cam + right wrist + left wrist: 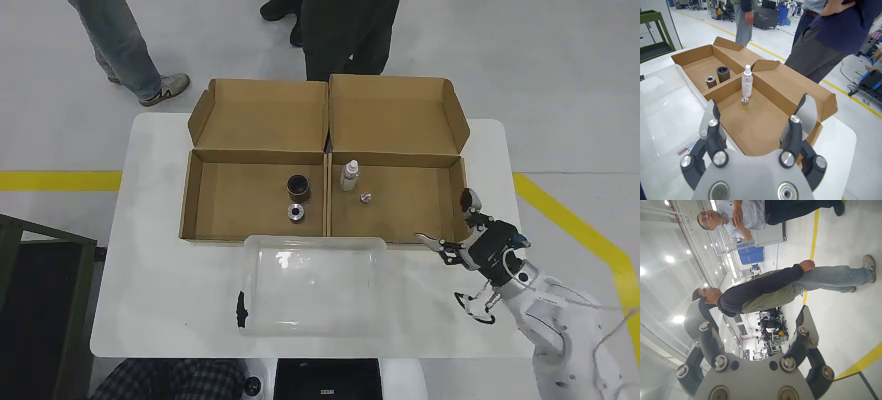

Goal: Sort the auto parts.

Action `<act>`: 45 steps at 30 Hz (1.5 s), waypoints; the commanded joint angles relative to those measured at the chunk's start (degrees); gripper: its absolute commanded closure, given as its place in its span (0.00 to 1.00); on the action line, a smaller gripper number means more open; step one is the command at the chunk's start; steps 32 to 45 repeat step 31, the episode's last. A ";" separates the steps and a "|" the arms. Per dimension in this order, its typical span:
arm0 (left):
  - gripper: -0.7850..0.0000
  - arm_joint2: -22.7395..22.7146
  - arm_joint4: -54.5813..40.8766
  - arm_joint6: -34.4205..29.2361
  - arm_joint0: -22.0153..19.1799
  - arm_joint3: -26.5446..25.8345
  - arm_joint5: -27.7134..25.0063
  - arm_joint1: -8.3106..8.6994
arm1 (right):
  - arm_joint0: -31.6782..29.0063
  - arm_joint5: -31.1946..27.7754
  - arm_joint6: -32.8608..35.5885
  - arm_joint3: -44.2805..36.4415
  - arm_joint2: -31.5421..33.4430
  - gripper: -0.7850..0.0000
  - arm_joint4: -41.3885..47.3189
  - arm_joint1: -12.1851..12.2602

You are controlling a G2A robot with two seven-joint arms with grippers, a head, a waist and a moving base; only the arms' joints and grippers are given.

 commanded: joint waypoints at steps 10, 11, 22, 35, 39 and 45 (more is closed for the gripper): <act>0.00 0.00 0.00 0.00 0.00 0.00 0.00 0.00 | -7.86 -0.18 -9.59 1.18 6.64 0.00 -1.26 0.50; 0.00 0.00 0.00 0.00 0.00 0.00 0.00 0.00 | -8.15 -0.25 -10.15 1.37 6.86 0.00 -1.56 0.54; 0.00 0.00 0.00 0.00 0.00 0.00 0.00 0.00 | -9.20 0.43 -11.83 1.84 7.56 0.00 -2.06 0.64; 0.00 0.00 0.00 0.00 0.00 0.00 0.00 0.00 | -9.20 0.43 -11.82 1.83 7.56 0.00 -2.06 0.64; 0.00 0.00 0.00 0.00 0.00 0.00 0.00 0.00 | -9.20 0.43 -11.82 1.83 7.56 0.00 -2.06 0.64; 0.00 0.00 0.00 0.00 0.00 0.00 0.00 0.00 | -9.20 0.43 -11.82 1.83 7.56 0.00 -2.06 0.64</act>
